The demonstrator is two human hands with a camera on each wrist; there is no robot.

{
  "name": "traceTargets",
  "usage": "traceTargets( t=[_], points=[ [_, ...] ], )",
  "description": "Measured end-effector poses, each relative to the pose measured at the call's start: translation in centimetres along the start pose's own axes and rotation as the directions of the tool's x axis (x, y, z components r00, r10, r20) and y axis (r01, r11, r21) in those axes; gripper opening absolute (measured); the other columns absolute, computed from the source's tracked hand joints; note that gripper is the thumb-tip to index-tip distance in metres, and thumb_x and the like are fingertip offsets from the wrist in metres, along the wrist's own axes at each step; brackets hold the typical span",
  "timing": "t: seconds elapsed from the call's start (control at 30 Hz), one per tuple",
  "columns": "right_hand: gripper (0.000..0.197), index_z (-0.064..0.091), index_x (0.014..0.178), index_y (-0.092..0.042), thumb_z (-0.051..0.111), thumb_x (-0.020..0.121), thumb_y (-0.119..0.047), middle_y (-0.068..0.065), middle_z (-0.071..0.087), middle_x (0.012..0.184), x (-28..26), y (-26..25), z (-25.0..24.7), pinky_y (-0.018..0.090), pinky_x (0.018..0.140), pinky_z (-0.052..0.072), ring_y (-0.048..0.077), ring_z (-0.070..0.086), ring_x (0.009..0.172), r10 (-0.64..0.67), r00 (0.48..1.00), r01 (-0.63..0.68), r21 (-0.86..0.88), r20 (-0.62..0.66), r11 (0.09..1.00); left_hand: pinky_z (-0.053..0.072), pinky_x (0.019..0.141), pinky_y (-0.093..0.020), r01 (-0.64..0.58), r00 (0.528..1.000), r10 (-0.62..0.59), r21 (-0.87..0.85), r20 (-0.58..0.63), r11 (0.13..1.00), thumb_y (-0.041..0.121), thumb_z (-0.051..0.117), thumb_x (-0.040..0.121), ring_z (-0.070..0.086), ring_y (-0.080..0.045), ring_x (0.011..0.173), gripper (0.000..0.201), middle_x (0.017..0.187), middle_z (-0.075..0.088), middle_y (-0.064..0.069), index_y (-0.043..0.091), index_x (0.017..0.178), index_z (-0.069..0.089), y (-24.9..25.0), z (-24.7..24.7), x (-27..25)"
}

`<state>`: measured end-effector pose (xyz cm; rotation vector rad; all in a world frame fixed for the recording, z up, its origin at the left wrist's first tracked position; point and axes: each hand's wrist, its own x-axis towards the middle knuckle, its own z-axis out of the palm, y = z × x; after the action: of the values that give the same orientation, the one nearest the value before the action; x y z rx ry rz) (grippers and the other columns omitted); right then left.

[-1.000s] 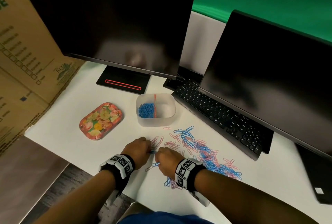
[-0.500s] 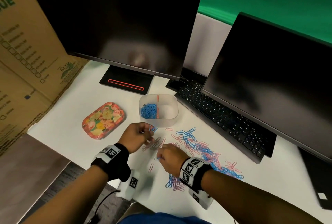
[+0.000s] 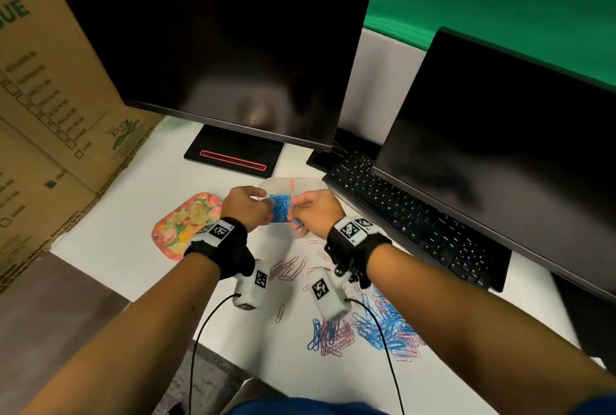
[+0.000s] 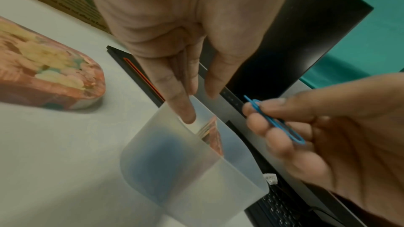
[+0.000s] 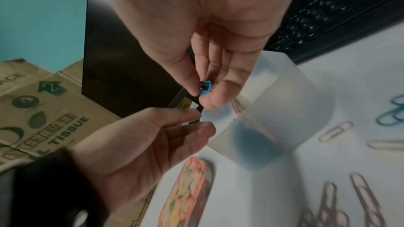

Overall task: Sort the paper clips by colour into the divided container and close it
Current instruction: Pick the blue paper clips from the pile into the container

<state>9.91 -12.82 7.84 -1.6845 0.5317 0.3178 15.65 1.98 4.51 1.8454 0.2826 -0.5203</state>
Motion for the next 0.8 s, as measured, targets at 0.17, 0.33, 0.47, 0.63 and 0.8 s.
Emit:
traceTargets(
  t=[0.17, 0.33, 0.47, 0.63, 0.8],
  points=[
    [0.02, 0.068, 0.098, -0.007, 0.061, 0.082, 0.002, 0.01, 0.064, 0.072, 2.1, -2.0, 1.5, 0.026, 0.051, 0.055, 0.02, 0.058, 0.054, -0.009, 0.999, 0.003, -0.153, -0.043, 0.988, 0.057, 0.065, -0.035, -0.112, 0.992, 0.111, -0.011, -0.052, 0.994, 0.005, 0.059, 0.083, 0.07, -0.029, 0.08, 0.016, 0.093, 0.07, -0.017, 0.008, 0.098, 0.064, -0.6, -0.4, -1.5],
    [0.027, 0.072, 0.105, -0.014, 0.059, 0.082, -0.007, 0.004, 0.072, 0.105, 1.4, -0.8, -0.2, 0.028, 0.088, 0.054, 0.017, 0.066, 0.088, -0.197, 0.978, 0.159, -0.38, -0.064, 0.911, 0.049, 0.053, -0.027, -0.222, 0.974, 0.225, 0.085, -0.032, 0.971, 0.003, 0.056, 0.086, 0.066, -0.021, 0.066, 0.014, 0.083, 0.07, -0.009, 0.012, 0.09, 0.066, -2.0, -0.1, -2.7],
    [0.024, 0.07, 0.106, -0.017, 0.056, 0.088, -0.01, 0.001, 0.072, 0.102, -0.7, 2.3, -4.9, 0.027, 0.087, 0.054, 0.013, 0.066, 0.088, -0.246, 0.968, 0.187, -0.504, -0.054, 0.843, 0.049, 0.062, -0.023, -0.333, 0.942, 0.313, 0.218, 0.119, 0.917, 0.009, 0.064, 0.083, 0.062, -0.012, 0.058, 0.014, 0.073, 0.068, 0.003, 0.022, 0.078, 0.067, -3.8, 1.7, -3.8],
    [0.025, 0.067, 0.107, -0.027, 0.053, 0.086, -0.022, -0.004, 0.069, 0.098, -4.8, 8.6, -8.6, 0.032, 0.086, 0.053, 0.016, 0.064, 0.089, -0.219, 0.966, 0.247, -0.735, 0.137, 0.632, 0.046, 0.065, -0.021, -0.525, 0.812, 0.244, 0.481, 0.531, 0.702, 0.022, 0.065, 0.078, 0.059, -0.007, 0.064, 0.006, 0.07, 0.064, 0.011, 0.027, 0.077, 0.063, -5.8, 5.5, -7.6],
    [0.036, 0.061, 0.113, -0.018, 0.041, 0.086, -0.031, 0.004, 0.064, 0.114, -9.2, 15.4, -8.1, 0.038, 0.091, 0.049, 0.026, 0.058, 0.102, -0.268, 0.769, 0.638, -0.719, 0.58, 0.276, 0.044, 0.072, -0.023, -0.832, 0.522, 0.144, 0.464, 0.841, 0.304, 0.034, 0.06, 0.08, 0.059, -0.015, 0.089, 0.009, 0.099, 0.06, 0.01, 0.028, 0.085, 0.061, -9.2, 7.9, -10.1]
  ],
)
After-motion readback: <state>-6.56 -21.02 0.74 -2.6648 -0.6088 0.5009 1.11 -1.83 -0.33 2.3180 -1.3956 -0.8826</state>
